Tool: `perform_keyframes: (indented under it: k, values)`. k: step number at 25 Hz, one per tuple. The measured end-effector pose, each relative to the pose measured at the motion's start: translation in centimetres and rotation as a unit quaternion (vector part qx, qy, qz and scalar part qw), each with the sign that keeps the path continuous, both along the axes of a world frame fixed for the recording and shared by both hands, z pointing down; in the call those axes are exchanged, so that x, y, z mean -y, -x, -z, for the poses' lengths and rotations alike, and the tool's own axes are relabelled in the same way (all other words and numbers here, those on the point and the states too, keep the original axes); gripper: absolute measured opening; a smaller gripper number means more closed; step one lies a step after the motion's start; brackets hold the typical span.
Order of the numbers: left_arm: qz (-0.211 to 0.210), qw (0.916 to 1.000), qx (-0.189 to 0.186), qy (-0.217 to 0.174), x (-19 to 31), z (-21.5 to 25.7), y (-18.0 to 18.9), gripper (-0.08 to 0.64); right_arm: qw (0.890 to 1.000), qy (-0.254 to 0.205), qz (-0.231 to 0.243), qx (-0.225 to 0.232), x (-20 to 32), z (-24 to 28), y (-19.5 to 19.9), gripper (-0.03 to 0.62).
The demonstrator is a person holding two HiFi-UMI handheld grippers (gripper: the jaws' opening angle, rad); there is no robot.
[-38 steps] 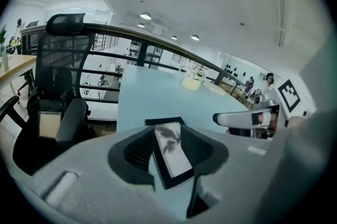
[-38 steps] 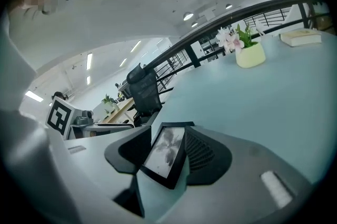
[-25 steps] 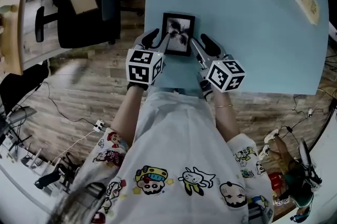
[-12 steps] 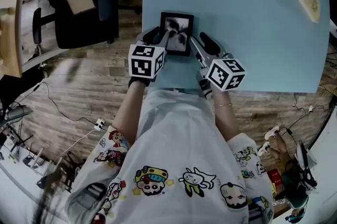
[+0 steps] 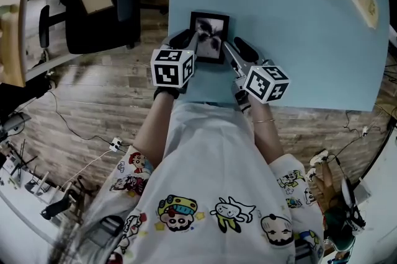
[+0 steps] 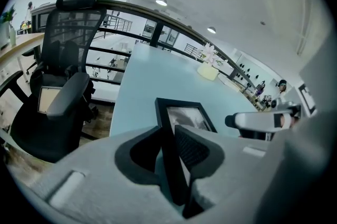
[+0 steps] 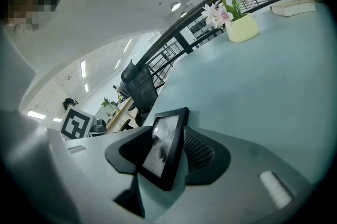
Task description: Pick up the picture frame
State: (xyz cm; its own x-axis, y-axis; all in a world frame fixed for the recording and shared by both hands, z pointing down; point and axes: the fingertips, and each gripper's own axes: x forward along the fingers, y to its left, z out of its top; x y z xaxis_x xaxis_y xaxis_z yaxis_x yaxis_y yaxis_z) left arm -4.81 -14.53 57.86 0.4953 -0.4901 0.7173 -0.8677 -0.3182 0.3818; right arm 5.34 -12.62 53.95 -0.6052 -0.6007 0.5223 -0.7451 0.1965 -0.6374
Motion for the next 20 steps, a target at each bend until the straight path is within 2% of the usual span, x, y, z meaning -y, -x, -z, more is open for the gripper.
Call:
perform_keyframes:
  k: [8,20]
  values:
    - [0.024,0.9993,-0.021,0.02,0.1,-0.1,0.1,0.074,0.999,0.041,0.005,0.024,-0.2,-1.0,0.1,0.184]
    - [0.027,0.9978,-0.043,0.042,0.1,-0.2,0.2,0.072,0.992,0.109,0.017,0.068,-0.1,-2.6,0.4,0.184]
